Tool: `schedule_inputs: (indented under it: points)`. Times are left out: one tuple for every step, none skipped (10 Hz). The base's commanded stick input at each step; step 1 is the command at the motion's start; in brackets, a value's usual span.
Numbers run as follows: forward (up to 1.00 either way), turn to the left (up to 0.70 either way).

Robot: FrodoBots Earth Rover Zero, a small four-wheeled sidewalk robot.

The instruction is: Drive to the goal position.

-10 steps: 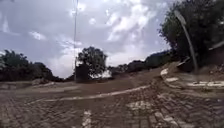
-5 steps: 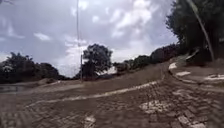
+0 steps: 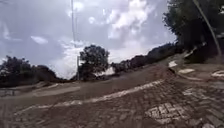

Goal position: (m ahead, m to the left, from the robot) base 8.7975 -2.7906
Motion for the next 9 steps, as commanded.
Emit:
schedule_inputs:
  points:
    - [0.7,-0.27]
    - [0.7,-0.27]
    - [0.7,-0.27]
    - [0.7,-0.27]
    - [0.7,-0.27]
    - [0.7,-0.27]
    - [0.7,-0.27]
    - [0.7,-0.27]
    - [0.7,-0.2]
